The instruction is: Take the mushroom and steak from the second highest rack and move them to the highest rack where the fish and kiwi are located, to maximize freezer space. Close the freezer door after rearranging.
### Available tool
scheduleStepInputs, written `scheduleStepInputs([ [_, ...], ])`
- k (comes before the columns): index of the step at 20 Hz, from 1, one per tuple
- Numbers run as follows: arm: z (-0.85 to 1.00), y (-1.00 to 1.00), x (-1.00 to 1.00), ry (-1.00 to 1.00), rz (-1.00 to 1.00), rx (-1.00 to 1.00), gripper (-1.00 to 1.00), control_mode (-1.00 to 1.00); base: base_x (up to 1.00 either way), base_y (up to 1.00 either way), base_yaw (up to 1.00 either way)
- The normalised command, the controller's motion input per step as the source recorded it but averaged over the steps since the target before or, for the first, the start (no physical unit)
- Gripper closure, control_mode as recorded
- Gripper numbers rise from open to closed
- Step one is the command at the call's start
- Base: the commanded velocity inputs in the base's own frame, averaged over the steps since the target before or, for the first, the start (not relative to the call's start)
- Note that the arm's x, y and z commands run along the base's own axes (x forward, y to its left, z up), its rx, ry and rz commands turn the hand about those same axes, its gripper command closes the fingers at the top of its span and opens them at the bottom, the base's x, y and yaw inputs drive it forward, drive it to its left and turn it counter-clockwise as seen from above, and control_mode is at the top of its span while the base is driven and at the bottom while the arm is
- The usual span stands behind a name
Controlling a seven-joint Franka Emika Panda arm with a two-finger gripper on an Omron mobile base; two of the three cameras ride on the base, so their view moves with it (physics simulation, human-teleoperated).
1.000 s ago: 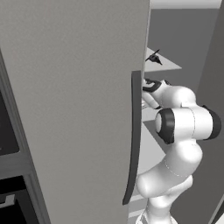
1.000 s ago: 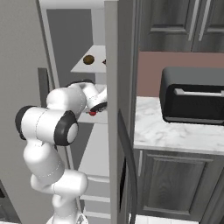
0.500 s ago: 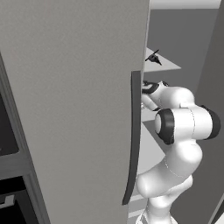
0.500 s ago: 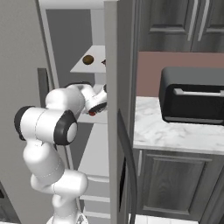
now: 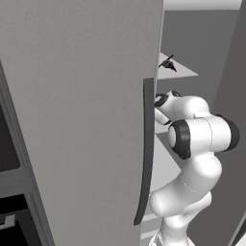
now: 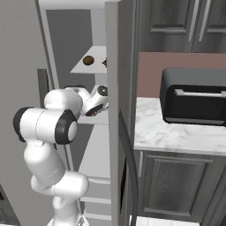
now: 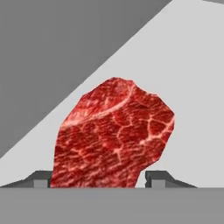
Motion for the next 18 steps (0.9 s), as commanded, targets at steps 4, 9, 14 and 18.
scheduleStepInputs([
  [4,-0.61,0.15,0.00,-0.01,0.00,-0.01,1.00,-1.00,0.00,0.00,0.00],
  [9,-0.11,-0.34,0.07,0.00,0.00,0.00,1.00,-1.00,0.00,0.00,0.00],
  [14,-0.03,-0.33,0.11,0.00,-0.04,0.00,1.00,-1.00,0.00,0.00,0.00],
  [18,0.00,-0.26,0.01,0.00,-0.10,0.00,1.00,-1.00,0.00,0.00,0.00],
])
